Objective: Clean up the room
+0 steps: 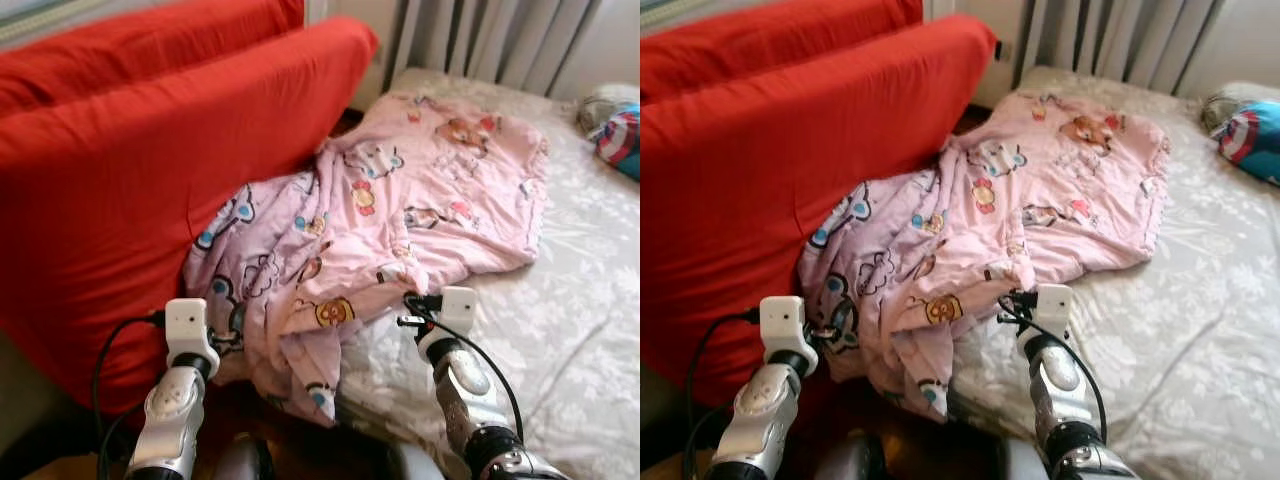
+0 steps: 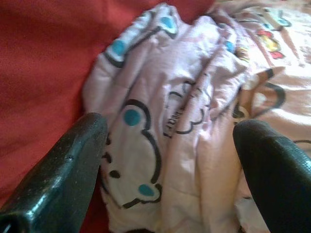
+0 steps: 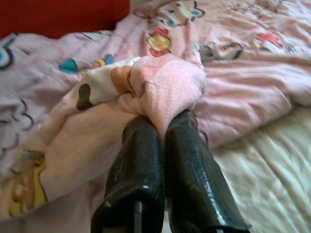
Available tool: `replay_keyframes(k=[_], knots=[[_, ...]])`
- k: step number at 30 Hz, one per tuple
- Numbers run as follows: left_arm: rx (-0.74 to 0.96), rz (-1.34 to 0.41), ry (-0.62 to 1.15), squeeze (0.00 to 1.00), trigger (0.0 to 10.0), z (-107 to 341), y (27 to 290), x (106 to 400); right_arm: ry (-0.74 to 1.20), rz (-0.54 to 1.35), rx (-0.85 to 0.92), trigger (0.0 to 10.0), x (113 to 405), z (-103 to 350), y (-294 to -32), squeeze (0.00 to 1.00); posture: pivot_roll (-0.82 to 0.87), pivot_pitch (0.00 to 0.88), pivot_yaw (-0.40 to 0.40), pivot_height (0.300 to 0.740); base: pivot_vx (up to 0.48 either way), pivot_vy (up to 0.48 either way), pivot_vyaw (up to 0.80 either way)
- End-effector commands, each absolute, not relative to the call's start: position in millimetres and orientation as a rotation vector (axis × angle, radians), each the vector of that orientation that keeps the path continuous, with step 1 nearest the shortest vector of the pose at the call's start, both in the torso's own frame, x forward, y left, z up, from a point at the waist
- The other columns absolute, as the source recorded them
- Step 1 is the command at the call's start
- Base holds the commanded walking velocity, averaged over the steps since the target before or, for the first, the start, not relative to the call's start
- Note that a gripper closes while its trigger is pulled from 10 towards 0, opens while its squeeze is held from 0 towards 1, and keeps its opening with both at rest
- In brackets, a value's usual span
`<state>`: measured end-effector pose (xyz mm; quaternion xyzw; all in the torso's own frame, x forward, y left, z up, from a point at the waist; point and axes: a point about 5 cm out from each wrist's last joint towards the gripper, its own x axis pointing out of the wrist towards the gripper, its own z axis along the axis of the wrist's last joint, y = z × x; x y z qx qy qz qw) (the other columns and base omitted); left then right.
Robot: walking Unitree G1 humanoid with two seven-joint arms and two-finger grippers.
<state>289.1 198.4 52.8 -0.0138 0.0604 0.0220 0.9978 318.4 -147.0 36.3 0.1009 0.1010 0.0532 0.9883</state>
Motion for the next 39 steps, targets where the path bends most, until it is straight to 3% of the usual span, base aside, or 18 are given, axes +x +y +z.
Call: replay_keyframes(k=[1,8,23,39], knots=[[-0.033,0.069,0.171,0.0,10.0,41,205,284,0.19,0.102,0.203,10.0,318,37,-148,0.0,0.02,0.059,-0.045,0.738,0.0,0.0,0.0],[-0.017,0.11,0.28,0.0,10.0,17,218,274,0.176,0.113,0.202,10.0,317,38,-147,0.0,0.02,0.049,-0.042,0.74,0.0,0.0,0.0],[-0.012,0.125,0.617,0.0,10.0,-43,216,231,0.146,0.111,0.206,10.0,317,41,-144,0.0,0.02,0.013,-0.035,0.74,0.0,0.0,0.0],[0.009,0.157,0.797,0.0,10.0,-68,225,194,0.157,0.119,0.195,10.0,314,37,-141,0.0,0.02,0.0,-0.034,0.74,0.0,0.0,0.0]])
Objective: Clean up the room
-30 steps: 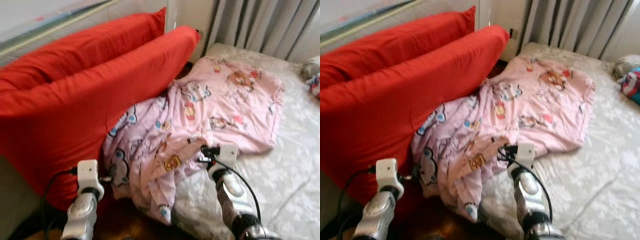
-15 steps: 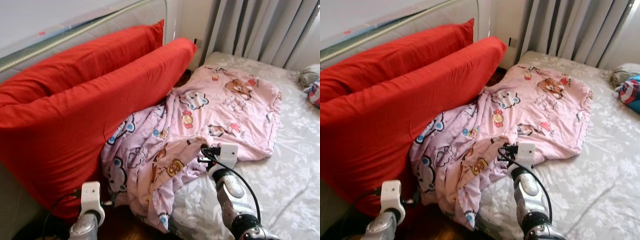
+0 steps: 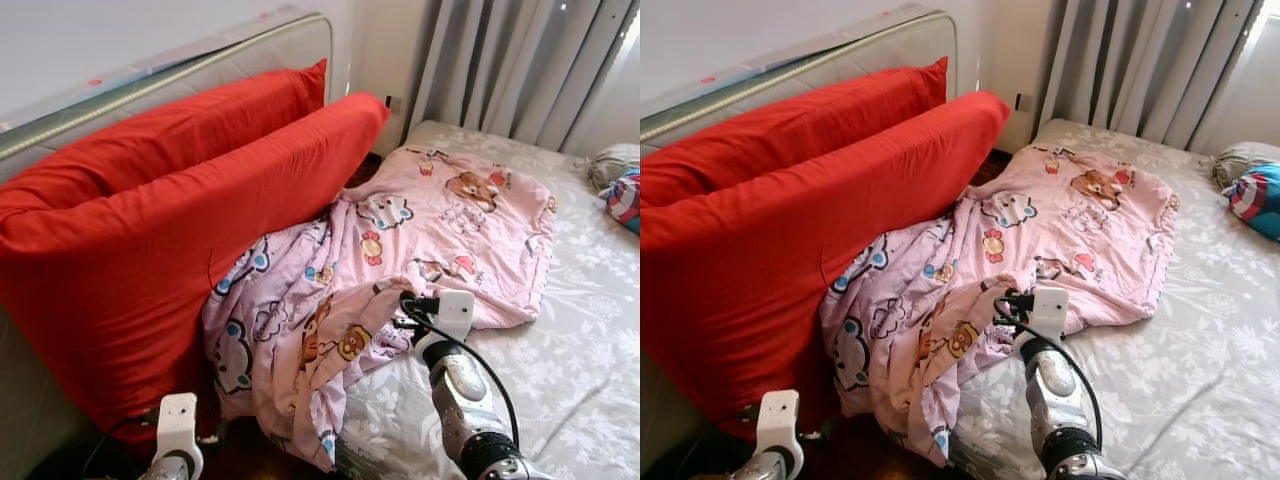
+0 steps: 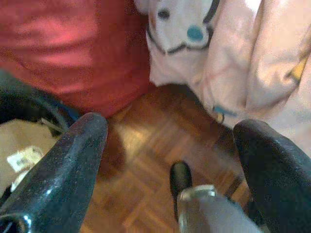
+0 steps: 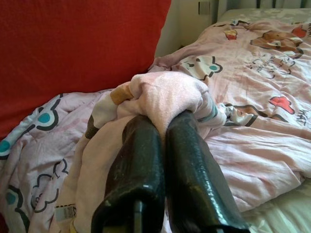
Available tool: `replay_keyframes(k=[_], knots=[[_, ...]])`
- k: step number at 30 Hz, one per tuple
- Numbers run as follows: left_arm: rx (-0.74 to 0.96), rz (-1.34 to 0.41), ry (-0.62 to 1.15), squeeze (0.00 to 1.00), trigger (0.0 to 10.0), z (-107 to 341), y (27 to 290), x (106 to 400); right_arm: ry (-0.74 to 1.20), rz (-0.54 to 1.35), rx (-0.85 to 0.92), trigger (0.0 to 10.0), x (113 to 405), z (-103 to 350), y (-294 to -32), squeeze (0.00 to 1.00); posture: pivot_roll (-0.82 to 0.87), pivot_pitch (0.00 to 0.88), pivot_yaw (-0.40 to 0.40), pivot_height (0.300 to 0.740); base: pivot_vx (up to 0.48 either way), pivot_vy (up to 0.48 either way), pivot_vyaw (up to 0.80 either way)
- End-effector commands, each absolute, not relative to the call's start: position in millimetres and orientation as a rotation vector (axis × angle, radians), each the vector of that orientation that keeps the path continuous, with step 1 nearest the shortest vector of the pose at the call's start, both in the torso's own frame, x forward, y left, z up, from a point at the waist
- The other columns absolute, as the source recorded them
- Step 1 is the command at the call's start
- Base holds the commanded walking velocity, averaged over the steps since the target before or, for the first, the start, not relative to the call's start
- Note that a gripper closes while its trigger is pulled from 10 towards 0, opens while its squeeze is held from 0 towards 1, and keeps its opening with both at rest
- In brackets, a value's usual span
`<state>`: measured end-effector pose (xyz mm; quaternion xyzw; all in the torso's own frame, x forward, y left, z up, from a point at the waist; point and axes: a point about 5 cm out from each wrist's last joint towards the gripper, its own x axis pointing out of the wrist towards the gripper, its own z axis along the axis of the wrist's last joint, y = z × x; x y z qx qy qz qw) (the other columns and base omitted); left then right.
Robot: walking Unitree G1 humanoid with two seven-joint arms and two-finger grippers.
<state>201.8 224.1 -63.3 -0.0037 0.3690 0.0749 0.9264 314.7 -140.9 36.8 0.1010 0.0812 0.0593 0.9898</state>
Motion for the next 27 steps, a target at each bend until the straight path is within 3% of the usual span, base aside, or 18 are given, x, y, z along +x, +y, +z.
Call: replay_keyframes(k=[1,27], knots=[[0.009,0.157,0.797,0.0,10.0,-68,225,194,0.157,0.119,0.195,10.0,314,37,-141,0.0,0.02,0.0,-0.034,0.74,0.0,0.0,0.0],[0.01,0.134,0.866,0.0,10.0,-80,209,180,0.18,0.122,0.184,10.0,313,33,-136,0.0,0.02,0.048,-0.037,0.74,0.0,0.0,0.0]])
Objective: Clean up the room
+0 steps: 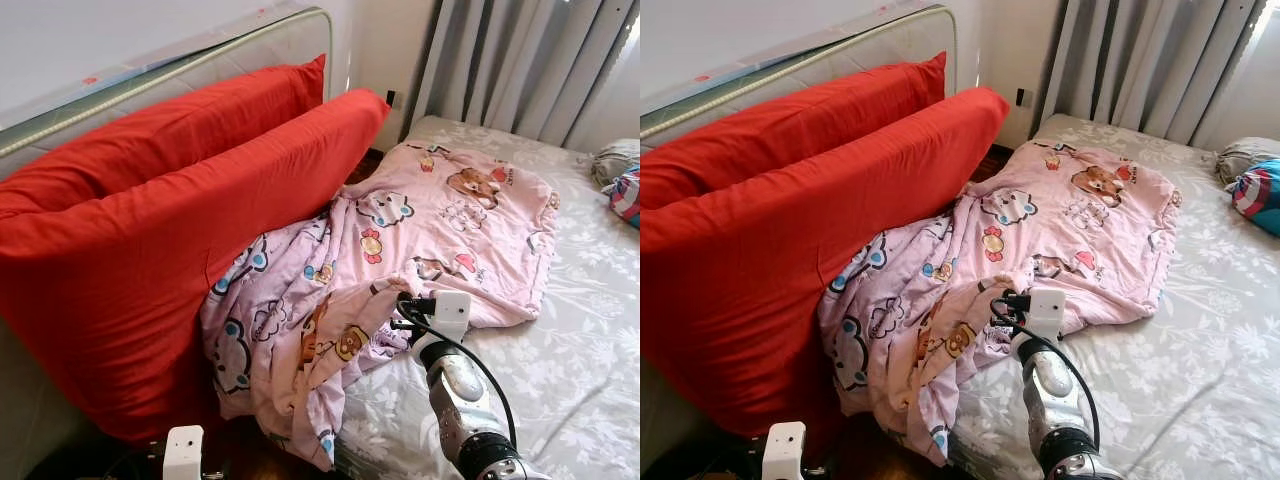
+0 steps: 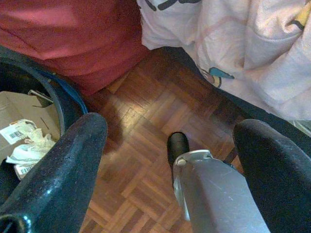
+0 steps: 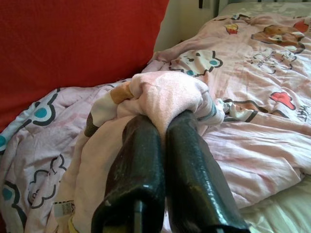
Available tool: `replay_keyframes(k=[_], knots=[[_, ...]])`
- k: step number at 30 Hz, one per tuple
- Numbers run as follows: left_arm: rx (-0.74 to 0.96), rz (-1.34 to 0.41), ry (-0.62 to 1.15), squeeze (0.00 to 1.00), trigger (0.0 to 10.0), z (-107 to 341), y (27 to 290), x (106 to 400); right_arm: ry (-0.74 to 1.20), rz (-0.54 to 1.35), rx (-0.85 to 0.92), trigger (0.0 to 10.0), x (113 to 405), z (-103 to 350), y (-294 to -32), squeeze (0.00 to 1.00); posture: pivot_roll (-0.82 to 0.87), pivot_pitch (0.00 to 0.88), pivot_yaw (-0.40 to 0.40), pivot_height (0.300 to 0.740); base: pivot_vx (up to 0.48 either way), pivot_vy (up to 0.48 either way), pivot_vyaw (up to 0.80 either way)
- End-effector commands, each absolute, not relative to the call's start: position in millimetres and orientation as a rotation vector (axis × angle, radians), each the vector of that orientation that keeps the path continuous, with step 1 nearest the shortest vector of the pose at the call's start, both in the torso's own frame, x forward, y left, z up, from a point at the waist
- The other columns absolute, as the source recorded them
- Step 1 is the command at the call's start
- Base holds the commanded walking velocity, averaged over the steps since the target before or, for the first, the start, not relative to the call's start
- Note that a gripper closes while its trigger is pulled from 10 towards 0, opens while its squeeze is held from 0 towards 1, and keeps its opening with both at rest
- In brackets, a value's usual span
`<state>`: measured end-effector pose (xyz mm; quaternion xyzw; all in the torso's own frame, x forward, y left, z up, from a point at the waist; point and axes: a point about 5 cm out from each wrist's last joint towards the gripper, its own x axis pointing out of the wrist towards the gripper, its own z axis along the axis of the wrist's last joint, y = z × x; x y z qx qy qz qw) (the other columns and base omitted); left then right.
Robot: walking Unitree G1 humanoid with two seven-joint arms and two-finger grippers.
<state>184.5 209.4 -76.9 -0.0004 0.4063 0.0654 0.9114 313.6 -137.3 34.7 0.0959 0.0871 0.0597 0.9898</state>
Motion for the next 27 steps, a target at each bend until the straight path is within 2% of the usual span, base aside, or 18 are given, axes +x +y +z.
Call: replay_keyframes(k=[1,21,27], knots=[[0.01,0.133,0.866,0.0,10.0,-80,208,180,0.185,0.122,0.183,10.0,312,32,-136,0.0,0.02,0.048,-0.036,0.74,0.0,0.0,0.0],[0.006,0.131,0.862,0.0,10.0,-79,212,179,0.313,0.099,0.175,10.0,304,13,-147,0.0,0.02,0.049,-0.036,0.74,0.0,0.0,0.0],[-0.001,0.138,0.855,0.0,10.0,-79,213,179,0.336,0.097,0.164,10.0,299,7,-149,0.0,0.02,0.049,-0.036,0.74,-0.247,0.0,0.0]])
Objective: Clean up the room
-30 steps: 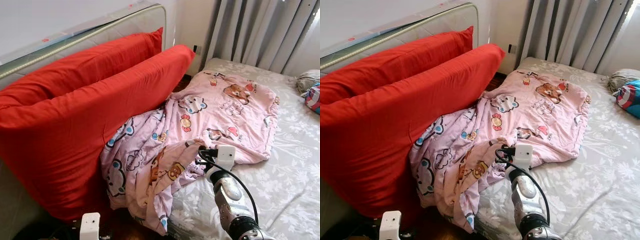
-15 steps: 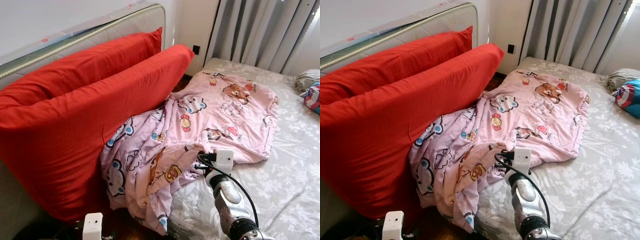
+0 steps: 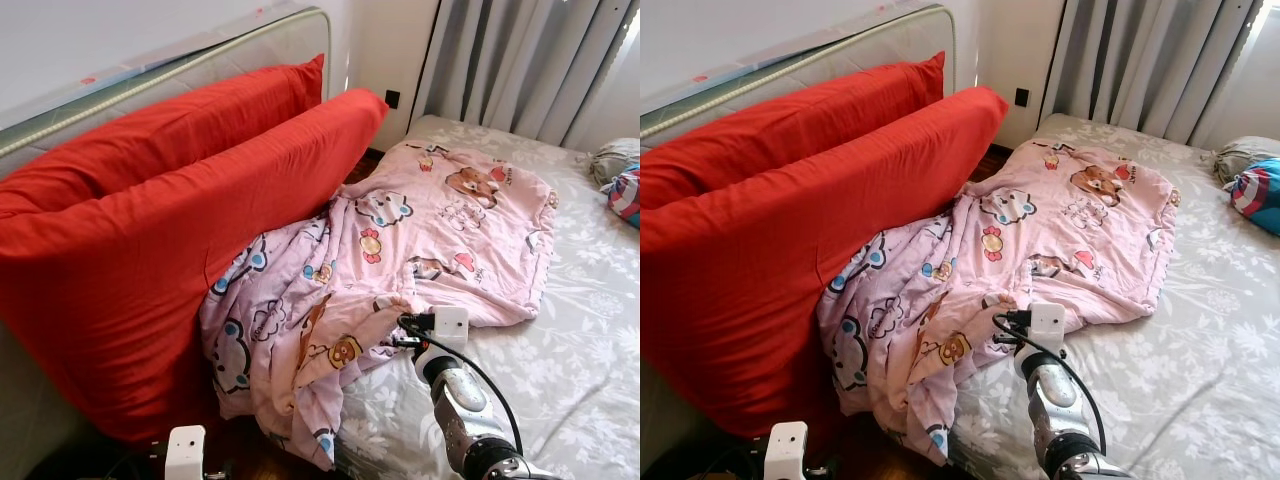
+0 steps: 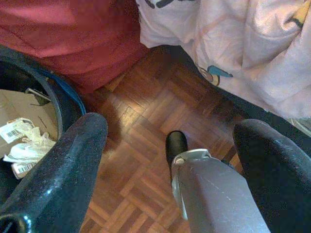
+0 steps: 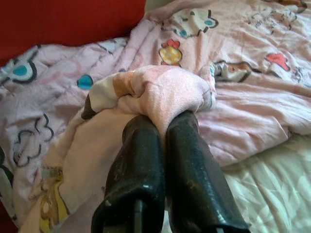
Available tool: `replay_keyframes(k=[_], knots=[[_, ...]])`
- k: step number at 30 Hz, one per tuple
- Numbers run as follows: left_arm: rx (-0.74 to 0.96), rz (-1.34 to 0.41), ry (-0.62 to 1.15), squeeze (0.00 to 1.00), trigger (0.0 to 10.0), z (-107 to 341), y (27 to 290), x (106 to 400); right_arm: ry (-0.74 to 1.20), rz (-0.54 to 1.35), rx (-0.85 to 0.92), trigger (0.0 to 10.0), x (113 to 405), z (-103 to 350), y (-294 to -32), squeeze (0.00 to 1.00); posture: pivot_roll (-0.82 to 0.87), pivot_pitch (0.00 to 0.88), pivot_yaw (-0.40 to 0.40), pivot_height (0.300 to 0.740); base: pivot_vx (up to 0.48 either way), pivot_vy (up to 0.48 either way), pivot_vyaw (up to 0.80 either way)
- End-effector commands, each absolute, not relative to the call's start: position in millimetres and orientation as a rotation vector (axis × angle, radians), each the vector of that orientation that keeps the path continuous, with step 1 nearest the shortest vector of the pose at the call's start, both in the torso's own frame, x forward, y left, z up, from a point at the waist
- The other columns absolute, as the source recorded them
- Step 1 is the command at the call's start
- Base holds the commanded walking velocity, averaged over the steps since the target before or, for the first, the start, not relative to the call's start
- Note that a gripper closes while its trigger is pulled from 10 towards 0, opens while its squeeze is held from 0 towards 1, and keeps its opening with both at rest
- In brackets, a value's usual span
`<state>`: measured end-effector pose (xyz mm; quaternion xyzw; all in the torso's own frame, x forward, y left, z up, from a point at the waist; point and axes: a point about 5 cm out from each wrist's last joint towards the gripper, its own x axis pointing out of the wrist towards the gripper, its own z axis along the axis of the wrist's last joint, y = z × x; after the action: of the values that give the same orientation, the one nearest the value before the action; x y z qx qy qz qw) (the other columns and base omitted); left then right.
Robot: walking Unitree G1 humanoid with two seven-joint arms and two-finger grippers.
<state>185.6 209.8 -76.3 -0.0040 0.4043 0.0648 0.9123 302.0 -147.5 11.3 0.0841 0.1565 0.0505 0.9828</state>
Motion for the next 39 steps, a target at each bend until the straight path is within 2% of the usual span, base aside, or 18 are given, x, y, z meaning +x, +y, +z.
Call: replay_keyframes(k=[1,29,35,39], knots=[[-0.002,0.138,0.855,0.0,10.0,-79,213,179,0.336,0.097,0.164,10.0,299,7,-150,0.0,0.02,0.049,-0.036,0.74,-0.259,0.0,0.0],[-0.008,0.142,0.852,0.0,10.0,-79,216,178,0.272,0.044,0.143,10.0,307,18,-149,0.0,0.02,0.032,-0.03,0.74,-0.261,0.0,0.0],[-0.006,0.139,0.85,0.0,10.0,-78,216,179,0.081,-0.073,0.111,10.0,320,47,-165,0.0,0.02,0.036,-0.03,0.74,-0.261,0.0,0.0],[-0.006,0.138,0.849,0.0,10.0,-78,217,179,0.027,-0.127,0.1,10.0,322,56,-170,0.0,0.02,0.04,-0.03,0.74,-0.264,0.0,0.0]])
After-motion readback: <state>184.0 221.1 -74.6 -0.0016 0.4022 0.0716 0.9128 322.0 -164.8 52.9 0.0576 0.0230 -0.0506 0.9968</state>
